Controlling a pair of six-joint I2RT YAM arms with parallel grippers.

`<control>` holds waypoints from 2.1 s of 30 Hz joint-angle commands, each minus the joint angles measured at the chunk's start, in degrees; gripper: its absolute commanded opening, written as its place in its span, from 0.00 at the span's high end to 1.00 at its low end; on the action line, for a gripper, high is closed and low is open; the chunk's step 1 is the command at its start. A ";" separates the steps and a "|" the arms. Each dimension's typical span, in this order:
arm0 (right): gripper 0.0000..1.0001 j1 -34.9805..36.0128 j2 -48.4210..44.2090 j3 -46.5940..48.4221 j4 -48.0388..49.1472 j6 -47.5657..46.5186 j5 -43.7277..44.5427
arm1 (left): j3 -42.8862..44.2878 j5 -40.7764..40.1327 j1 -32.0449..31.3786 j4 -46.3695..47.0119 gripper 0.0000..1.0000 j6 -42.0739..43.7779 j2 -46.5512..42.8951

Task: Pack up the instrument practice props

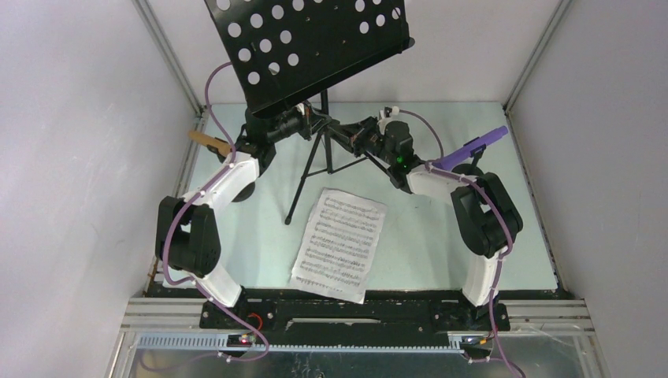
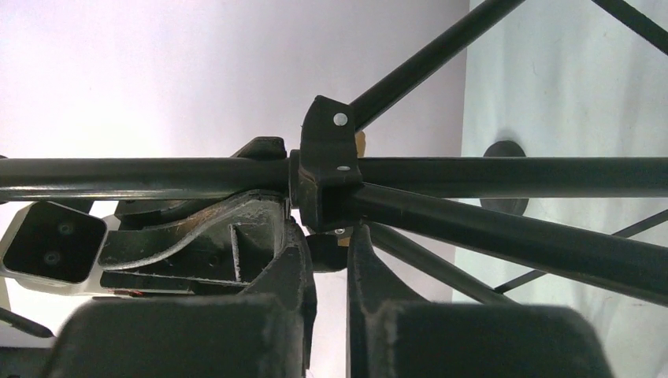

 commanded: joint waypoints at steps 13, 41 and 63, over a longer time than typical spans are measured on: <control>1.00 0.50 -3.18 11.05 -18.40 -26.21 -6.53 | 2.64 3.21 -1.49 -4.06 0.94 3.04 1.19; 1.00 20.12 -8.03 20.89 -45.62 -101.52 32.66 | 3.12 2.95 -1.64 -4.57 0.96 2.94 1.72; 0.79 28.16 -12.26 8.14 -23.14 -127.82 51.48 | 2.97 3.27 -0.56 -1.58 0.96 -1.38 2.06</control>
